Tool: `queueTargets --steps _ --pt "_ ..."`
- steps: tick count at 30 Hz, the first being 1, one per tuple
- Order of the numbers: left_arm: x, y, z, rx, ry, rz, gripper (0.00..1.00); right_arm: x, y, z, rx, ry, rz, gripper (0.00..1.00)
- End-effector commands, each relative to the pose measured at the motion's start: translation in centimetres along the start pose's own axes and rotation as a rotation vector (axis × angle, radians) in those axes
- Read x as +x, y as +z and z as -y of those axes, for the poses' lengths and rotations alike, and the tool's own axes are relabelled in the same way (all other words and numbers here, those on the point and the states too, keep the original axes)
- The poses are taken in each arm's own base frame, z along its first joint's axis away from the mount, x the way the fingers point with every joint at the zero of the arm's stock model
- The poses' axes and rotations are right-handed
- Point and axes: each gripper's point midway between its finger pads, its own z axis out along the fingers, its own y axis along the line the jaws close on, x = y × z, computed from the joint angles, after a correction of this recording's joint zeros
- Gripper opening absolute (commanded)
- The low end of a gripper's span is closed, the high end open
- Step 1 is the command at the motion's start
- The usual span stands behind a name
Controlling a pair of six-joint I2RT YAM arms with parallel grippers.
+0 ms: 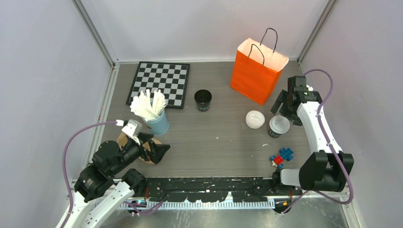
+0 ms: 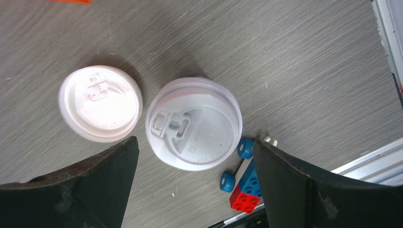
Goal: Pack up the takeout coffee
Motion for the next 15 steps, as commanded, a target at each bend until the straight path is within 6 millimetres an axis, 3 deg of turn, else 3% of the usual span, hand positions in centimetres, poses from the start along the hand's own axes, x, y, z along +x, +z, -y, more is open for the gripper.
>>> queueTargets --steps 1,8,15 --pt "-0.3 0.0 0.1 0.007 0.014 0.013 1.00 -1.7 -4.5 -0.6 -0.108 0.026 0.091 0.92" --pt "-0.1 0.2 -0.2 -0.008 0.016 -0.005 1.00 -1.1 -10.6 -5.5 -0.505 0.067 0.138 0.89" --pt "0.1 0.5 -0.3 -0.015 0.012 -0.018 1.00 -2.7 -16.1 -4.5 -0.582 0.106 0.325 0.89"
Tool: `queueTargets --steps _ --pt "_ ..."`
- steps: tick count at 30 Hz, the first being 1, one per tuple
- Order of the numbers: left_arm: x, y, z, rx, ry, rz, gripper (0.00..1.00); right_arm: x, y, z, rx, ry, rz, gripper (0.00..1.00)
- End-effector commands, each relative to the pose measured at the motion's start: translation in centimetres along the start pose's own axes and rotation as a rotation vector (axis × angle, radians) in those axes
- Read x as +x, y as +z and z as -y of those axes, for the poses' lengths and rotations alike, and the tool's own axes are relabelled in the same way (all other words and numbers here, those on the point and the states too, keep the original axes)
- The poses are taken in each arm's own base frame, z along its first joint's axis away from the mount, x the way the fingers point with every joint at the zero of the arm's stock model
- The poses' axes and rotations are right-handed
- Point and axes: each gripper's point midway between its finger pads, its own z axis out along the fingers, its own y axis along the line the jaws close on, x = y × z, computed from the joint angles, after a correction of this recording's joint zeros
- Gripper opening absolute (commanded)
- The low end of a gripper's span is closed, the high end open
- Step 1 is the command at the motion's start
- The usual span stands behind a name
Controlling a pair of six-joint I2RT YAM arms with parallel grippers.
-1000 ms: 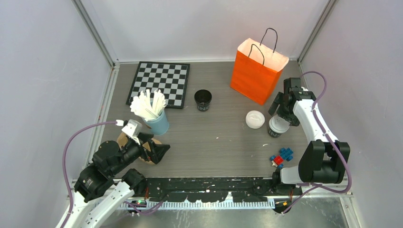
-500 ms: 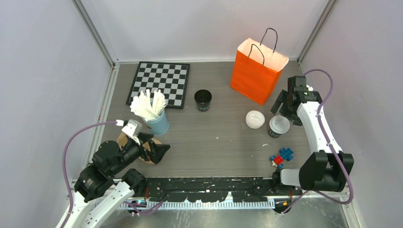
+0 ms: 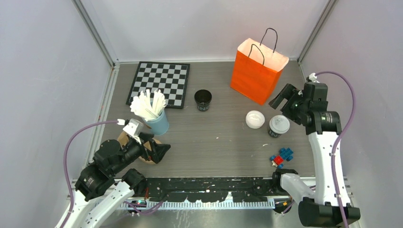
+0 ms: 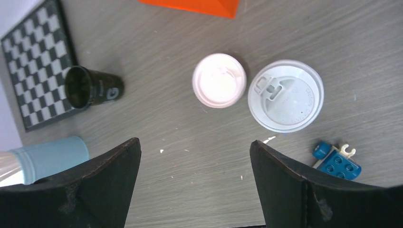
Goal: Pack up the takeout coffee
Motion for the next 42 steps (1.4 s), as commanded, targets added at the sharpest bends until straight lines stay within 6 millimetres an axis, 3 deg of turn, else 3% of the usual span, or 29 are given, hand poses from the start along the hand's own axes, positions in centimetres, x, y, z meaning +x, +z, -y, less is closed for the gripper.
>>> queueTargets --steps 1,5,8,17,21,27,34,38,42 --pt "0.0 0.4 -0.3 -0.016 0.012 -0.008 1.00 -2.9 -3.4 -2.4 -0.102 0.016 0.138 0.90" --pt "0.0 0.5 -0.6 -0.036 0.006 -0.015 1.00 -3.9 -3.7 -3.1 -0.134 0.075 0.193 0.97" --pt "0.0 0.4 -0.7 -0.038 0.010 -0.011 1.00 -4.5 -3.2 -3.4 -0.143 0.103 0.217 0.98" --pt "-0.5 -0.6 -0.9 -0.050 0.014 0.038 1.00 -11.1 -3.7 -5.0 -0.178 0.151 0.460 0.96" --pt "-1.5 -1.6 -1.3 -0.088 -0.040 0.099 1.00 -13.9 -1.7 -5.4 -0.140 0.160 0.488 0.96" --pt "-5.0 -4.3 -0.2 -0.090 -0.325 0.216 0.98 -15.6 1.9 -5.5 -0.069 0.174 0.424 0.94" --pt "-4.5 -4.1 1.4 -0.152 -0.522 -0.024 0.97 -16.4 4.9 -4.3 0.063 0.161 0.341 0.91" --pt "-5.1 -3.9 2.2 -0.166 -0.485 -0.132 0.97 -17.4 5.9 -5.2 0.024 0.167 0.295 0.91" --pt "-4.3 -2.7 1.7 -0.195 -0.432 -0.202 0.97 -18.3 6.7 -3.8 0.103 0.205 0.308 0.89"
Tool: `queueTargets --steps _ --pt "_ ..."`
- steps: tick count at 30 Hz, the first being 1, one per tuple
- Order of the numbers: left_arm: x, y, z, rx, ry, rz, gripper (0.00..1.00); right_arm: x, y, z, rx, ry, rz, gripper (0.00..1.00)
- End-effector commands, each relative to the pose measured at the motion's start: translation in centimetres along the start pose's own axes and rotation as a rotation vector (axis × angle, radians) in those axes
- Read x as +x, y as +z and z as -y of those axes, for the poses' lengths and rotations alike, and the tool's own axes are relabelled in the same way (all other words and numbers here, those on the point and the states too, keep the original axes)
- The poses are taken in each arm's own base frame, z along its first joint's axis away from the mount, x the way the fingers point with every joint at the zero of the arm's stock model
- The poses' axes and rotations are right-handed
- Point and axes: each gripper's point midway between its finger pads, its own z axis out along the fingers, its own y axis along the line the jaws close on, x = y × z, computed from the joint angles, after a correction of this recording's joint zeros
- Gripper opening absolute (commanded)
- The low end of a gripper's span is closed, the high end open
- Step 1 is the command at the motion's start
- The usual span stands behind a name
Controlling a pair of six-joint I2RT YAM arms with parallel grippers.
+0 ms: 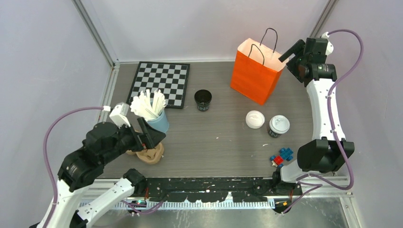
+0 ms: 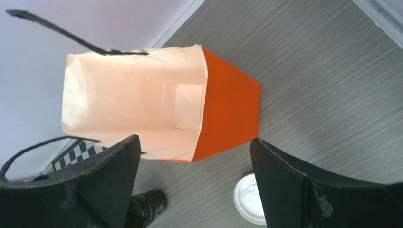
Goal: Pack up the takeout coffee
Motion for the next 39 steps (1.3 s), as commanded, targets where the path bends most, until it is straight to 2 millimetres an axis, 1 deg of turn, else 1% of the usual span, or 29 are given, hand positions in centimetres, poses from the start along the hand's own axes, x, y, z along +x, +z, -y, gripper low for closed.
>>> queueTargets --steps 1,5,8,10,15,18,19,22,24,26,27,29,31,33,36,39 --pt "1.2 0.4 -0.4 -0.039 0.017 -0.089 0.97 -1.8 0.1 0.5 0.054 0.023 0.037 0.88" --pt "0.8 1.5 1.3 0.027 -0.011 -0.083 0.97 -0.9 1.7 0.5 0.074 0.012 -0.041 0.86" --pt "0.6 2.1 1.2 0.019 0.010 -0.083 0.97 0.3 3.2 0.4 0.065 0.018 -0.095 0.84" --pt "0.7 2.3 1.3 0.020 0.025 -0.095 0.98 0.4 4.0 0.0 0.053 0.009 -0.110 0.81" --pt "0.8 2.3 1.7 0.037 0.053 -0.116 1.00 0.1 5.9 -0.1 0.080 -0.010 -0.127 0.76" --pt "0.5 2.5 1.4 0.023 0.066 -0.103 1.00 0.1 6.5 -0.2 0.098 0.000 -0.142 0.69" --pt "0.5 2.6 1.4 0.022 0.073 -0.101 1.00 0.3 6.7 -0.2 0.098 0.000 -0.152 0.64" --pt "0.2 3.3 1.3 0.033 0.105 -0.075 1.00 0.8 6.9 0.2 0.126 0.002 -0.176 0.49" --pt "0.1 3.7 0.9 0.014 0.111 -0.065 1.00 0.9 7.1 0.4 0.141 0.004 -0.182 0.44" --pt "0.0 4.0 0.9 0.009 0.116 -0.066 1.00 0.7 7.0 0.4 0.148 -0.002 -0.177 0.41" --pt "0.0 4.0 0.9 0.006 0.121 -0.073 1.00 0.4 6.9 0.4 0.148 -0.009 -0.171 0.36" --pt "0.0 4.1 0.7 -0.011 0.132 -0.087 1.00 -0.2 6.6 0.1 0.143 -0.023 -0.151 0.23" --pt "0.0 4.1 0.8 -0.013 0.136 -0.090 1.00 -0.6 6.3 -0.1 0.137 -0.038 -0.141 0.14" --pt "-0.3 4.2 1.0 -0.004 0.136 -0.078 1.00 -1.1 6.0 -0.2 0.139 -0.045 -0.133 0.08" --pt "-0.6 4.1 1.3 0.010 0.137 -0.062 1.00 -2.3 5.2 -1.3 0.103 -0.049 -0.108 0.02" --pt "-0.5 4.1 1.2 0.004 0.138 -0.066 1.00 -3.0 4.7 -1.8 0.086 -0.061 -0.093 0.00"
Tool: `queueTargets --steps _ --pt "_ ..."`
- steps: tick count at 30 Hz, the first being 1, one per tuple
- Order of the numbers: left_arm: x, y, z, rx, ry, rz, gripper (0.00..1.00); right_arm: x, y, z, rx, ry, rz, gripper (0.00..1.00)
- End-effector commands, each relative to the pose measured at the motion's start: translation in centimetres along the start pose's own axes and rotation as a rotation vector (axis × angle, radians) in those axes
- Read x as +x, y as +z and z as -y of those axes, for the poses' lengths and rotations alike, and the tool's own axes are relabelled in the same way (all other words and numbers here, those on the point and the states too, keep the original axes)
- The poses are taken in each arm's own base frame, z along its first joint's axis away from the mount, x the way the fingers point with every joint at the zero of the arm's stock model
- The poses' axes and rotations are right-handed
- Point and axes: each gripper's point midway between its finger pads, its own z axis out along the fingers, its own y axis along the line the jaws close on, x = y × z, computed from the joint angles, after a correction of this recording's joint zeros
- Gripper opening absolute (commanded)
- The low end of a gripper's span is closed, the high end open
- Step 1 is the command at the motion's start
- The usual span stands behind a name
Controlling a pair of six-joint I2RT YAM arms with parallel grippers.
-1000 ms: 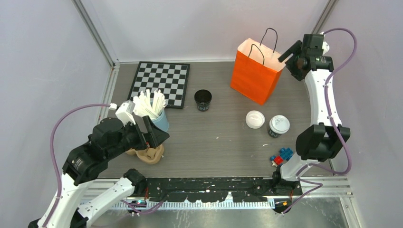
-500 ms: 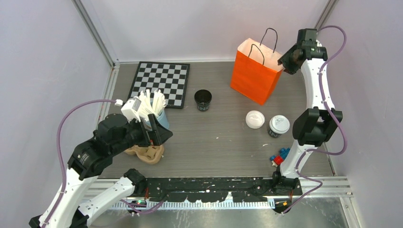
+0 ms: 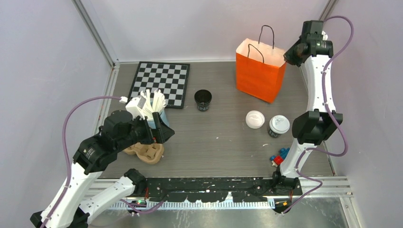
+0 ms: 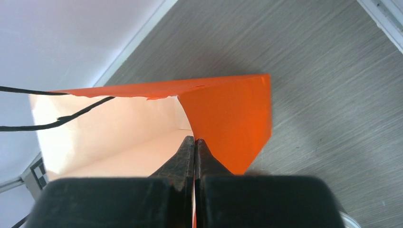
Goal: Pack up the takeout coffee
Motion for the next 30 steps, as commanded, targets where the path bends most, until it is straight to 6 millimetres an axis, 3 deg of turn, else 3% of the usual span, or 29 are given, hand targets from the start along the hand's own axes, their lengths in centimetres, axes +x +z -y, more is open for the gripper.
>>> queueTargets --steps 1,7,10,17,21,26,30 --pt "-1.7 -0.6 1.0 0.038 0.024 0.067 1.00 -2.1 -2.2 -1.2 -0.044 -0.032 0.062 0.00" --pt "-2.0 -1.1 1.1 0.037 0.046 0.066 1.00 -2.7 -5.0 -2.9 -0.124 -0.023 0.061 0.00" --pt "-2.5 -1.2 0.8 0.009 0.065 0.081 1.00 -2.9 -7.8 -4.1 -0.193 -0.034 0.067 0.00" --pt "-3.0 -0.8 0.5 -0.012 0.067 0.100 1.00 -1.2 -14.1 -3.5 -0.212 -0.084 0.051 0.01" --pt "-3.2 -0.4 0.7 -0.023 0.081 0.082 1.00 1.8 -17.9 -4.7 -0.273 -0.149 0.001 0.01" --pt "-3.9 -0.6 0.8 -0.077 0.001 0.054 1.00 7.8 -24.3 -8.1 -0.426 -0.184 -0.100 0.01" --pt "-5.4 -1.9 2.2 -0.066 -0.032 0.064 1.00 13.7 -26.3 -8.2 -0.452 -0.167 -0.241 0.00"
